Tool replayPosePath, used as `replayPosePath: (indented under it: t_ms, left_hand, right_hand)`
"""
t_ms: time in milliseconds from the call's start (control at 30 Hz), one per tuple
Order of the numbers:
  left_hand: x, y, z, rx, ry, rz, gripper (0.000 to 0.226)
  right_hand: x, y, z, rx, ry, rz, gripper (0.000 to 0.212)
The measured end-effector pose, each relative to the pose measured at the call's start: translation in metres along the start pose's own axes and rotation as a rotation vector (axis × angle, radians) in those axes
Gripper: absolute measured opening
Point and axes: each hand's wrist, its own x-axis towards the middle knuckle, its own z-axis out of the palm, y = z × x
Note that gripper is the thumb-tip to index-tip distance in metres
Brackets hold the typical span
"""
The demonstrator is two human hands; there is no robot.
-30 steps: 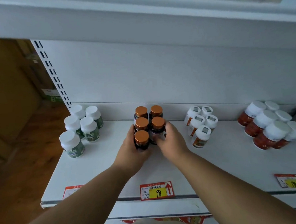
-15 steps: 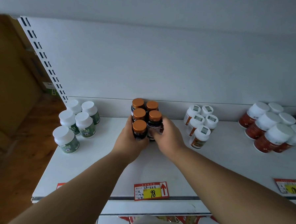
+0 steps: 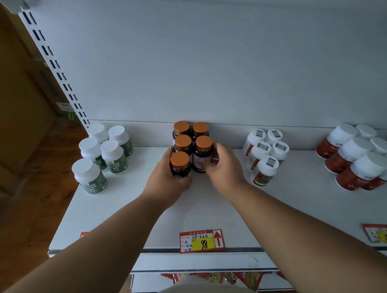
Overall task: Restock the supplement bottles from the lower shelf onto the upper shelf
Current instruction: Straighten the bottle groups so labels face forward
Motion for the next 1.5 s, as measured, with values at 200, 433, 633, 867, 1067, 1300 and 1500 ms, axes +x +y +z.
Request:
replayPosePath:
  t_ms: [200,433,633,867,1067,1300,1500]
  left_hand:
    - [-0.001,0.001,-0.006,-0.012,-0.007,-0.015,0.064]
    - [0.002,-0.006,-0.005,0.009,-0.019,-0.042,0.070]
    - [-0.012,-0.017,-0.013,0.108,0.071,-0.167,0.075]
    - [-0.014,-0.020,-0.020,0.179,0.052,-0.122,0.038]
    - [-0.011,-0.022,-0.023,0.204,0.038,-0.099,0.032]
    - [-0.006,-0.019,-0.026,0.255,0.000,-0.086,0.032]
    - [-0.018,-0.014,-0.026,0.238,0.013,-0.112,0.047]
  right_hand:
    - [0.002,-0.011,0.002,-0.016,-0.027,0.018,0.028]
    - [-0.005,-0.013,0.000,-0.125,0.007,0.071,0.049]
    - [-0.037,-0.014,0.000,-0.215,-0.117,0.089,0.030]
    - [-0.040,-0.034,0.005,-0.140,-0.193,-0.013,0.031]
    - [-0.044,-0.037,0.015,-0.177,-0.181,0.018,0.024]
    - [-0.050,-0.045,0.021,-0.205,-0.139,0.103,0.020]
    - [-0.056,-0.056,0.015,-0.226,-0.123,0.120,0.019]
